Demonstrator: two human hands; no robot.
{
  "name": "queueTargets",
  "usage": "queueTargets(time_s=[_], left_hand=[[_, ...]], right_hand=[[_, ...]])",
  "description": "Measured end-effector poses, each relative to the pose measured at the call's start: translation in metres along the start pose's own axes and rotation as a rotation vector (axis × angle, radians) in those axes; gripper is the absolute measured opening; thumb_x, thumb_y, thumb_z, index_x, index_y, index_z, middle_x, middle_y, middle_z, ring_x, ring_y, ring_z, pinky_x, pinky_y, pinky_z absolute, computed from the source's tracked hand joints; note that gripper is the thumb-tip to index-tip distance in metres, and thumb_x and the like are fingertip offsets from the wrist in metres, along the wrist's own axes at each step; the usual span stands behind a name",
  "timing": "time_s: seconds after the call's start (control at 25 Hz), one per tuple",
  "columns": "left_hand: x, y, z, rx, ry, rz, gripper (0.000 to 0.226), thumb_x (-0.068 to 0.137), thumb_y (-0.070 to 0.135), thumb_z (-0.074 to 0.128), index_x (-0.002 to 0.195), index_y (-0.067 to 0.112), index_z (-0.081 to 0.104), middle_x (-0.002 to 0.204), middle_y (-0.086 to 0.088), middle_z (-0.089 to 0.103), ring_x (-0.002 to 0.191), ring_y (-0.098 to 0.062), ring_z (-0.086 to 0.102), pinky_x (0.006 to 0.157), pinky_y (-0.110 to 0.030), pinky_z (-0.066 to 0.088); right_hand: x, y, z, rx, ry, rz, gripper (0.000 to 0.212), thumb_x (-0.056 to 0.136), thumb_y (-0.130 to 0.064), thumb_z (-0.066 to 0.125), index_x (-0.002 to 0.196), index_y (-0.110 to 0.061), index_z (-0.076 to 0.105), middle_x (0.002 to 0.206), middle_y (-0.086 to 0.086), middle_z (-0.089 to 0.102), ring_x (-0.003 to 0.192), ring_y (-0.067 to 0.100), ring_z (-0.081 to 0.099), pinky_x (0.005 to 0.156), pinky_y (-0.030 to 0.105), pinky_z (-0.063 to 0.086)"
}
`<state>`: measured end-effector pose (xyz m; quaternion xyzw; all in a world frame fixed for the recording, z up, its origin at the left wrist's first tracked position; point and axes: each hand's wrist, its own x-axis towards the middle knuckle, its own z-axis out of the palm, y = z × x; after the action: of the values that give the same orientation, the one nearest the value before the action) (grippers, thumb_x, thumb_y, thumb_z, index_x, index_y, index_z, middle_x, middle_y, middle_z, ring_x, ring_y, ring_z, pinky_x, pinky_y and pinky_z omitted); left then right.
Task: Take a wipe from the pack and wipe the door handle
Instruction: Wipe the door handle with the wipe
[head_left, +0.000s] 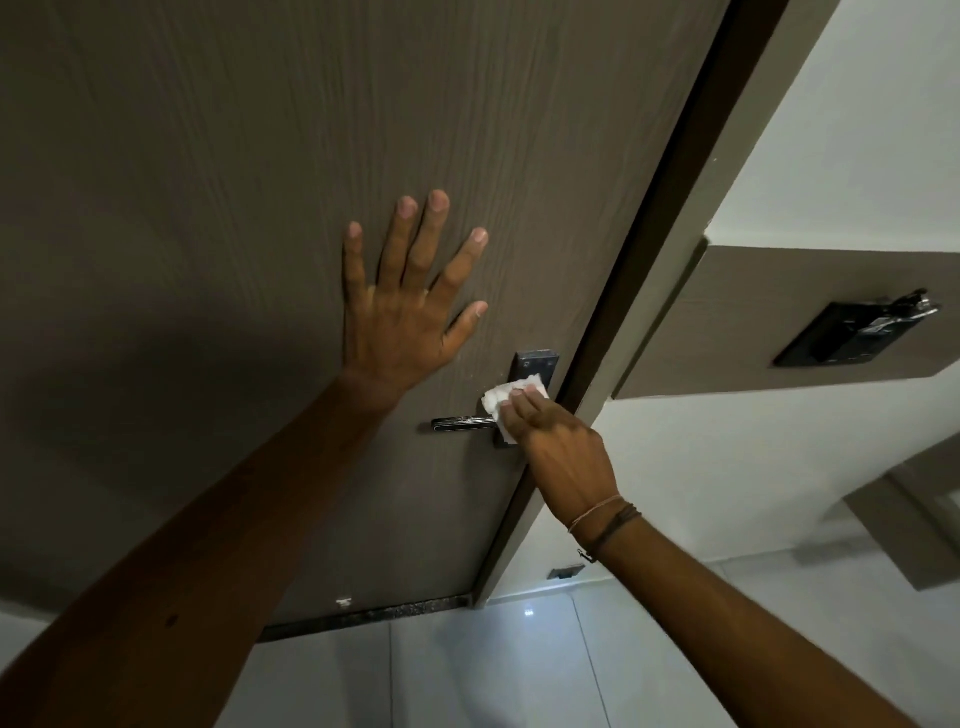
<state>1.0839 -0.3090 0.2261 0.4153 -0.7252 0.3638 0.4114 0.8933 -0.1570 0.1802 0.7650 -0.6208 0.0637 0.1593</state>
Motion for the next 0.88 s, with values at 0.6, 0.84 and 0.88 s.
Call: queueTargets(time_s=[0.6,0.84,0.88], left_hand=[[0.000,0.001,0.003,0.010,0.059,0.008,0.085,0.108,0.070,0.040,0.173,0.031,0.002,0.178,-0.006,-0.026,0.165,-0.026,-0.026,0.131,-0.054,-0.022],[-0.001,0.000,0.004,0.007,0.072,0.019,0.084,0.107,0.069,0.041,0.173,0.031,0.004,0.178,-0.007,-0.025,0.165,-0.026,-0.024,0.131,-0.054,-0.022],[-0.001,0.001,0.004,0.006,0.073,0.019,0.084,0.107,0.069,0.041,0.173,0.031,0.004,0.178,-0.006,-0.025,0.165,-0.026,-0.024,0.131,-0.054,-0.022]], right_hand=[[0.000,-0.032,0.038,1.776,0.484,1.217,0.040,0.095,-0.008,0.068,0.135,-0.004,0.064,0.125,0.010,0.073,0.110,0.025,0.069,0.081,0.024,0.062],[0.009,-0.046,0.026,2.349,0.533,1.506,0.036,0.100,-0.004,0.060,0.135,-0.001,0.062,0.120,0.019,0.070,0.093,0.023,0.069,0.068,0.026,0.065],[0.011,-0.049,0.025,2.073,0.547,1.482,0.034,0.098,-0.005,0.063,0.132,-0.001,0.065,0.120,0.018,0.072,0.093,0.022,0.069,0.066,0.019,0.063]])
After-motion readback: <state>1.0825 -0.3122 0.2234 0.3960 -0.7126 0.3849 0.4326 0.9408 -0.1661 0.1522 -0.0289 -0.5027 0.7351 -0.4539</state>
